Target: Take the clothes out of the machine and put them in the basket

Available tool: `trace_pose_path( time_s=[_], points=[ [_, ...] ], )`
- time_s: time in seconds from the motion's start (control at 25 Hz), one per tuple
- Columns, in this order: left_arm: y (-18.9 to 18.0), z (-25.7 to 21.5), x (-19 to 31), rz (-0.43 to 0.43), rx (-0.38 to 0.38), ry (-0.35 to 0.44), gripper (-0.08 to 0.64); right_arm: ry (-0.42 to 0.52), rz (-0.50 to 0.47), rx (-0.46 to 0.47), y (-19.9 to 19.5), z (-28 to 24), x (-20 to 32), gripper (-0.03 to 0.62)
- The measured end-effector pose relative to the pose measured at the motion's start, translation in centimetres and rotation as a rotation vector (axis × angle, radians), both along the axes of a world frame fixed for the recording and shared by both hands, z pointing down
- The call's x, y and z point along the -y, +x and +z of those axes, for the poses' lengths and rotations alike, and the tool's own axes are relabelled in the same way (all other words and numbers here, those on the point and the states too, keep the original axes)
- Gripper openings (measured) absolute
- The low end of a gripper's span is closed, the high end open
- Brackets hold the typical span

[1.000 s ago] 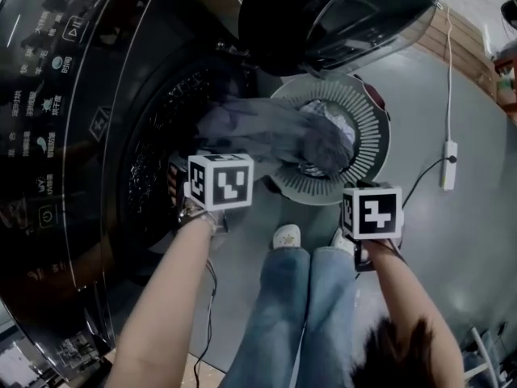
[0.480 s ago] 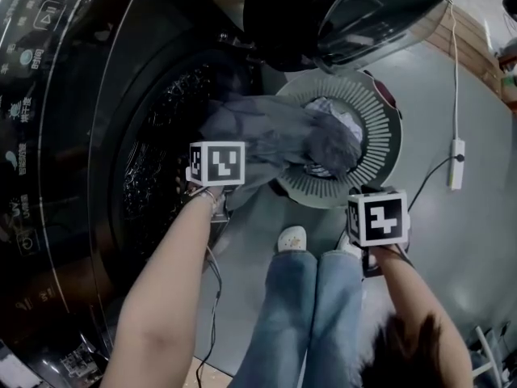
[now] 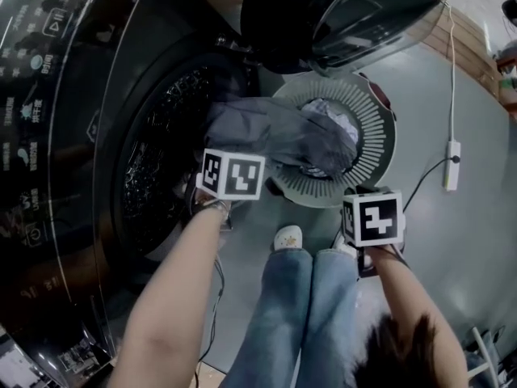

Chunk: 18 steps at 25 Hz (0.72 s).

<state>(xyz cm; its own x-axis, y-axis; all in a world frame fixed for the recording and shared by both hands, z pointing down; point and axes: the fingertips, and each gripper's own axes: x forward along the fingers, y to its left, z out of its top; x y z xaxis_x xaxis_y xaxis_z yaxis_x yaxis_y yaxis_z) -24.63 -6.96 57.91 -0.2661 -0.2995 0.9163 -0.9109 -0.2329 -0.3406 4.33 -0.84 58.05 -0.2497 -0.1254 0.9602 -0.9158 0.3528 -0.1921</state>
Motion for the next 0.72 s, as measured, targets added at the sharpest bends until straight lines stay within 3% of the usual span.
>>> trace_pose_path(
  time_s=[0.44,0.72],
  points=[
    [8.1,-7.5,-0.3,-0.090,-0.198,0.093,0.098,0.042,0.038,-0.001,3.9,-5.4,1.0,0.054],
    [14.9,-12.7,0.8,-0.039,-0.349,0.145,0.091,0.070,0.076,-0.007,6.9,-8.5,1.1,0.048]
  ],
)
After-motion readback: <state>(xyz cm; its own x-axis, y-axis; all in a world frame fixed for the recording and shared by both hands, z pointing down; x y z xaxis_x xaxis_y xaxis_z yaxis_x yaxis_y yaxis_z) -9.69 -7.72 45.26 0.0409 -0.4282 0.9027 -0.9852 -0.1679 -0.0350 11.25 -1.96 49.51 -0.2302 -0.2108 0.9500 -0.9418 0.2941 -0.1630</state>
